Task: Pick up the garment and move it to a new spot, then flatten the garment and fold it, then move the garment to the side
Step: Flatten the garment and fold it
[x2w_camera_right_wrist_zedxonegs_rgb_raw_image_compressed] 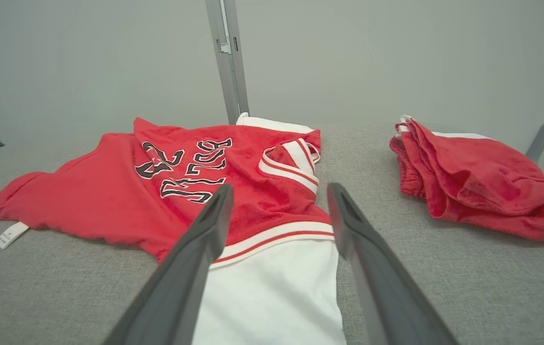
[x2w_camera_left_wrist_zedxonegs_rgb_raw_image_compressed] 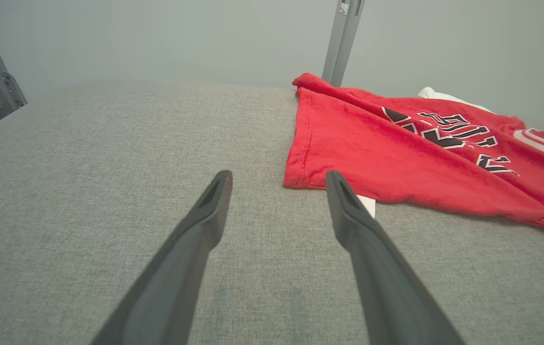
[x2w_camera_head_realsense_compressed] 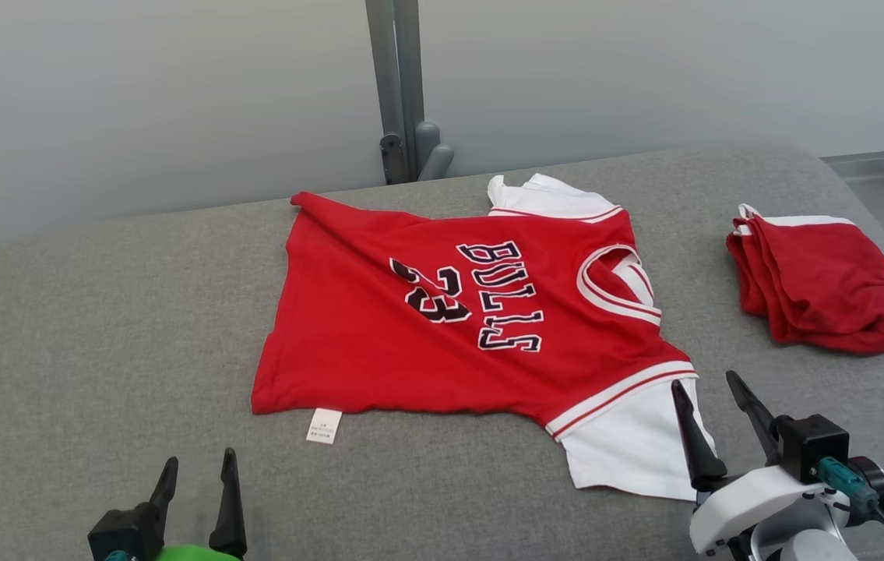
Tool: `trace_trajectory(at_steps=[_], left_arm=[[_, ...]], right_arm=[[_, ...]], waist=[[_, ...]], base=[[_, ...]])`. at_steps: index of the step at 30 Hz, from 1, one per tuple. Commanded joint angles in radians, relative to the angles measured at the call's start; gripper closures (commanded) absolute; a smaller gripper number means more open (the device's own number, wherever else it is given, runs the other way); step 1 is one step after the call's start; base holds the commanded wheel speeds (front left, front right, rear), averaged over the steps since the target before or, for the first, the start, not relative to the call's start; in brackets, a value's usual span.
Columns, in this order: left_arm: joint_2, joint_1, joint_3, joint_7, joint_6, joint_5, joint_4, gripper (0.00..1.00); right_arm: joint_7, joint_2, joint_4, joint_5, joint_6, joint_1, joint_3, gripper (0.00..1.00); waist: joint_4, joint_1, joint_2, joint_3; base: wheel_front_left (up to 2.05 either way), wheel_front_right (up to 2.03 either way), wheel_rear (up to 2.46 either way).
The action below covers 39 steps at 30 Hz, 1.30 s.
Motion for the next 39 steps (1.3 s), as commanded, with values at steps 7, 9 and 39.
trace_trajectory(at_steps=[7,9,39], left_arm=[[0.004,0.035,0.015,-0.003,0.028,0.031,-0.027,0.00],[0.004,0.044,0.016,-0.003,0.035,0.039,-0.037,0.00],[0.004,0.031,-0.060,-0.003,0.038,0.017,-0.019,0.00]], right_arm=[[-0.002,0.017,-0.005,-0.021,-0.001,0.029,-0.014,0.00],[-0.003,0.022,-0.009,-0.026,-0.001,0.037,-0.021,0.00],[-0.003,0.036,0.244,-0.007,-0.002,0.067,-0.104,0.00]], waist=[[0.031,0.0000,0.0000,-0.003],[0.038,0.0000,0.0000,-0.004],[0.049,0.0000,0.0000,0.052]], base=[[0.00,0.00,0.00],[0.00,0.00,0.00],[0.00,0.00,0.00]])
